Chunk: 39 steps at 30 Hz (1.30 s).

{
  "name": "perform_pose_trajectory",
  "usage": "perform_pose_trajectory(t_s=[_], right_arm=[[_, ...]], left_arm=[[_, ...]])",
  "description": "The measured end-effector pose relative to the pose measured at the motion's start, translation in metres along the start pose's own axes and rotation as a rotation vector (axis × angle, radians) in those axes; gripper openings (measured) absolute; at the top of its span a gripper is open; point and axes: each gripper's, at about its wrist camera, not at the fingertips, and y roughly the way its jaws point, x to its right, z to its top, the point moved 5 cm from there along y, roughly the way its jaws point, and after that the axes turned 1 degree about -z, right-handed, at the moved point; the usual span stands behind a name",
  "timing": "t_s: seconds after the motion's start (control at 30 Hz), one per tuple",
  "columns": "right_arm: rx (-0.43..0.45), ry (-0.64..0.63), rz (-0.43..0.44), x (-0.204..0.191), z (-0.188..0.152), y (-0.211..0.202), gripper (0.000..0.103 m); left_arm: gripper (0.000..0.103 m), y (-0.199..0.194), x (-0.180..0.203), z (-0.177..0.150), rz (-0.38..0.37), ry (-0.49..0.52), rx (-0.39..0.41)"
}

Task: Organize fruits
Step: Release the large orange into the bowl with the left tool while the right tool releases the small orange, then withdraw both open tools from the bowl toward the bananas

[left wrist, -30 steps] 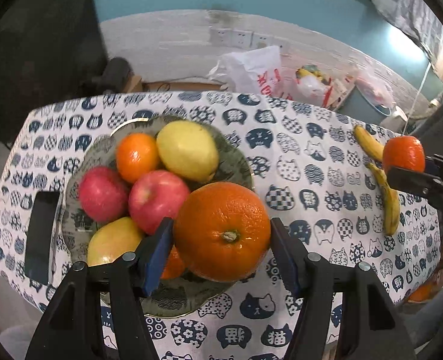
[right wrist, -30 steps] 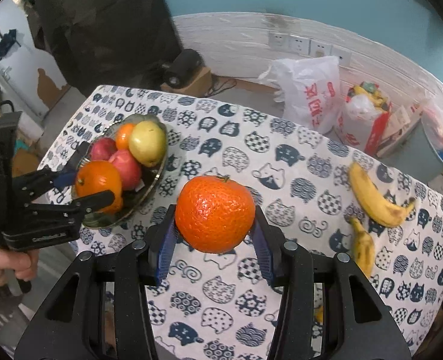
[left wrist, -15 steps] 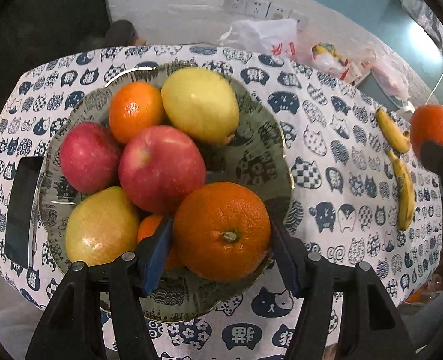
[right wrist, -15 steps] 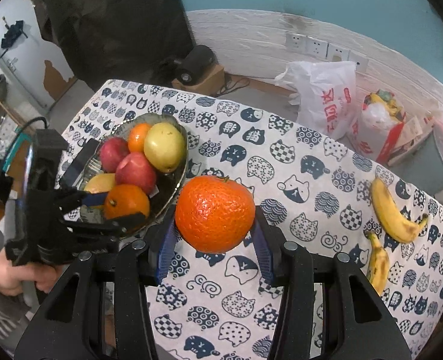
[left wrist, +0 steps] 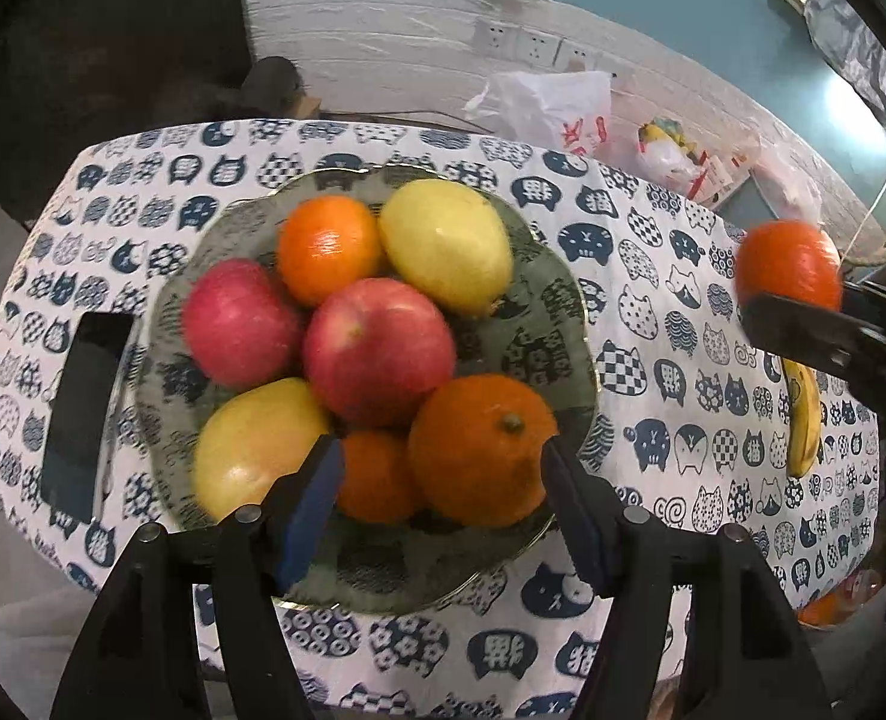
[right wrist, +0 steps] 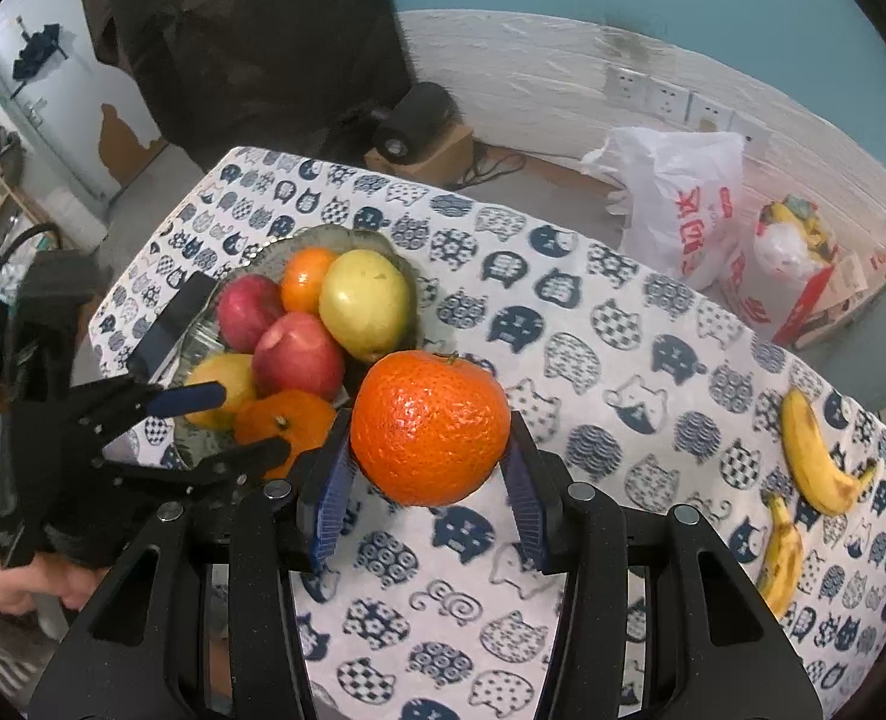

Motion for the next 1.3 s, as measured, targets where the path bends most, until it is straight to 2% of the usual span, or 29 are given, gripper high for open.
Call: perform_pose_trajectory(t_s=[0.07, 0.4, 0.57, 0.77, 0.87, 0.93, 1.3], right_arm=[[-0.006, -0.006, 0.012, -0.008, 0.005, 0.008, 0.047], [-0.072, -0.057, 0.023, -0.044, 0.017, 0.060, 0.047], [-0.100, -0.067, 0.014, -0.050, 0.017, 0.077, 0.047], [-0.149, -0.053, 0.011, -0.049, 0.012, 0.096, 0.048], [-0.146, -0.049, 0.006, -0.049, 0.013, 0.097, 0.050], [-0.145, -0.040, 0.016, -0.049, 0.013, 0.095, 0.062], [-0.102, -0.034, 0.015, -0.045, 0.015, 0.072, 0.063]], left_arm=[[0.075, -0.007, -0.008, -0.002, -0.001, -0.017, 0.014], [0.075, -0.012, -0.049, -0.015, 0.011, -0.096, 0.026], [0.075, -0.012, -0.065, -0.017, 0.001, -0.134, 0.026], [0.075, -0.013, -0.067, -0.017, -0.004, -0.133, 0.029], [0.075, -0.013, -0.066, -0.016, -0.009, -0.128, 0.028], [0.075, -0.013, -0.063, -0.015, -0.012, -0.121, 0.029], [0.075, -0.018, -0.044, -0.012, -0.006, -0.072, 0.042]])
